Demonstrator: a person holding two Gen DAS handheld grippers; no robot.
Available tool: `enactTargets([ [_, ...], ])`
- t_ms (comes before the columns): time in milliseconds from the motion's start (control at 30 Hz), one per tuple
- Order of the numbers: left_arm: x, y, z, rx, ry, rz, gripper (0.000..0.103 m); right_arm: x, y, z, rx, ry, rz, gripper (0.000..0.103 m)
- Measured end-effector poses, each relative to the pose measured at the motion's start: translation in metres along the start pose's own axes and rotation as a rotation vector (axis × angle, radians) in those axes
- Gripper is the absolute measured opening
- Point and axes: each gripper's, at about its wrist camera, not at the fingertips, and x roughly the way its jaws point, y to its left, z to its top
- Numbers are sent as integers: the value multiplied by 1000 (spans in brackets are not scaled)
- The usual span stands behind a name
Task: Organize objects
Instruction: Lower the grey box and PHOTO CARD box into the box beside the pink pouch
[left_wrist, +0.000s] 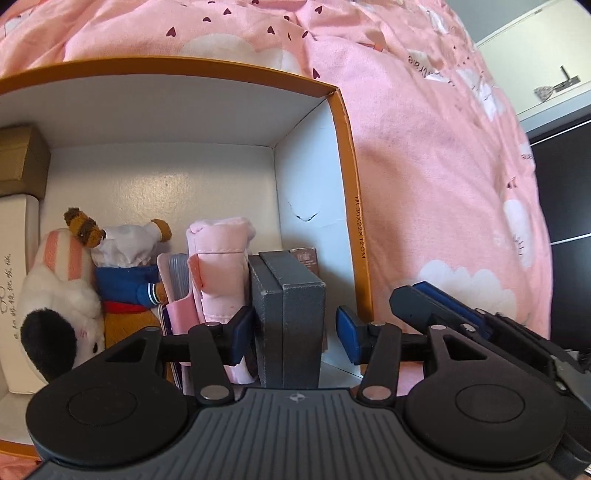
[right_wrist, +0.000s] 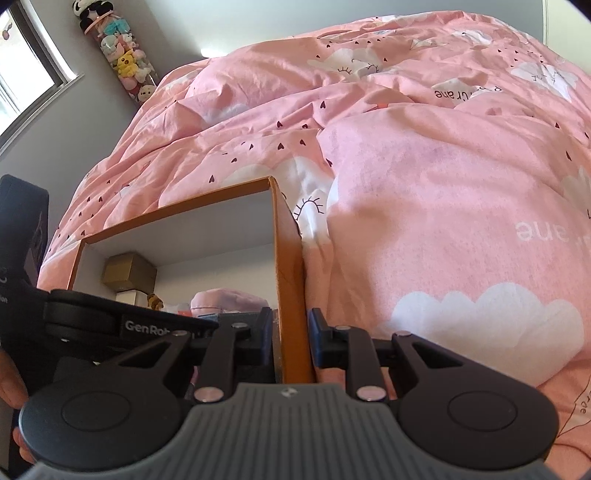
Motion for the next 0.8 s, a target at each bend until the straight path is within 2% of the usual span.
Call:
enactTargets([
  [100,-8,5,-2,0,-10,-37,53,-1,4,-2,-33,-3,21,24],
  [167,-15,7,-2,9,-34,-65,45,-3,10,-3,-57,-1,43,24],
  [267,-28,12,-5,26,-72,-93,37,-3,20,-5,-99,7,72,24],
  [467,-52,24,-14,69,-191,-76,37,5,44,-10,-193,18,81,26],
  [500,-50,25,-14,76,-193,-63,37,8,49,-10,-211,15,72,29],
  [600,-43,34,-16,66,-185,-36,37,16,58,-11,-254,22,37,29],
  [700,-35,45,-15,36,-180,-53,37,29,57,-11,-259,61,9,28],
  [800,-26,53,-13,16,-169,-79,37,33,52,-7,-249,54,-21,26],
])
